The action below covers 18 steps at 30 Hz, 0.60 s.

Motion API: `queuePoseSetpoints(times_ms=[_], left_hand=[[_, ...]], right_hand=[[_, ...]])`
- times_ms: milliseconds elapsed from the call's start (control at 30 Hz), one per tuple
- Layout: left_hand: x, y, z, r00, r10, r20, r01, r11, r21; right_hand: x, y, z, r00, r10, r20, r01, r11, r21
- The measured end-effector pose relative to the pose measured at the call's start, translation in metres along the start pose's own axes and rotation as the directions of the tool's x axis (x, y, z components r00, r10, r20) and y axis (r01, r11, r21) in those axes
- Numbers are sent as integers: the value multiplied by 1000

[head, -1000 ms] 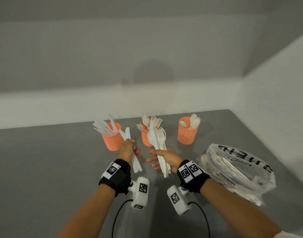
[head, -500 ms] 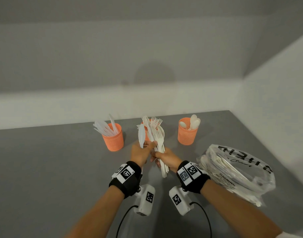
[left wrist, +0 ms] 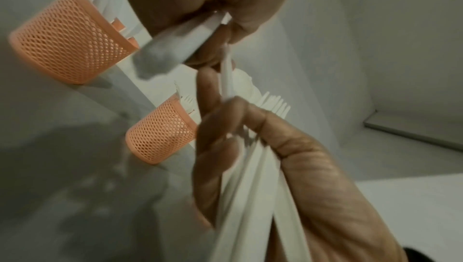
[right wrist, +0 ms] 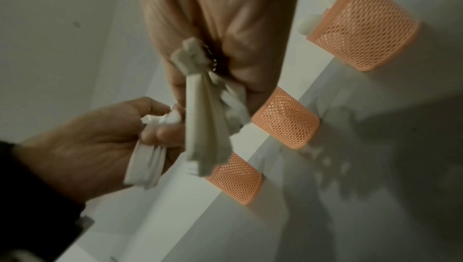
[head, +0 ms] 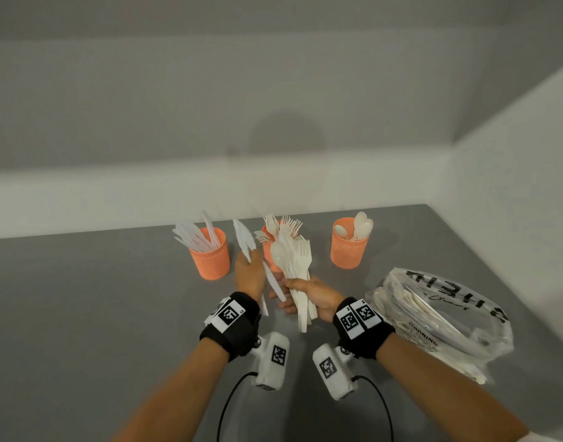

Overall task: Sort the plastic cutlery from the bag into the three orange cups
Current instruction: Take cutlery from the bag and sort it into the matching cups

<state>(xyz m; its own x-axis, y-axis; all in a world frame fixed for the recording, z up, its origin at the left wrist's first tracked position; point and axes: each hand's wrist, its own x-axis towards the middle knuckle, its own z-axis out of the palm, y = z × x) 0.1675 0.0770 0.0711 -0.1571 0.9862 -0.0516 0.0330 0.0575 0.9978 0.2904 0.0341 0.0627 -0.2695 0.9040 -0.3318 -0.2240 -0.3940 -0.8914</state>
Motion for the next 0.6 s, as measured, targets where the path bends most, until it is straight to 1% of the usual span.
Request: queuePoseSetpoints(times_ms=[67, 100, 200, 267, 367, 433, 467, 500, 567, 600], left_hand=[[7, 1, -5, 997, 10, -72, -10, 1000, 1], [10, 2, -9, 997, -8, -81, 7, 1000, -6], [11, 6, -19, 996, -85, -11, 84, 991, -109], [9, 8, -26, 993, -111, 48, 117, 983, -140], [6, 8, -35, 987, -91, 136, 97, 995, -35], [5, 8, -41, 984, -100, 145, 103, 995, -13], [5, 9, -43, 984, -98, 149, 104, 994, -32], [5, 10, -46, 984, -88, 157, 97, 994, -53], [3, 12, -50, 979, -56, 195, 73, 994, -80], [2, 14, -51, 976, -41, 216, 60, 995, -80]], right_hand=[[-1, 1, 2, 999, 6, 33, -5, 1000, -29], [0, 1, 1, 999, 4, 39, -2, 999, -40], [3, 1, -1, 1000, -6, 21, 7, 999, -47], [5, 2, -4, 1000, -2, 31, 3, 999, -41], [9, 4, -4, 998, -36, 46, 40, 995, -94], [12, 7, -1, 993, -114, -5, 111, 973, -200], [14, 9, 1, 984, -174, -37, 157, 946, -284], [16, 11, 2, 968, -245, -57, 205, 899, -387], [20, 15, 2, 923, -383, -35, 289, 751, -594], [23, 17, 2, 905, -425, -12, 310, 679, -666]])
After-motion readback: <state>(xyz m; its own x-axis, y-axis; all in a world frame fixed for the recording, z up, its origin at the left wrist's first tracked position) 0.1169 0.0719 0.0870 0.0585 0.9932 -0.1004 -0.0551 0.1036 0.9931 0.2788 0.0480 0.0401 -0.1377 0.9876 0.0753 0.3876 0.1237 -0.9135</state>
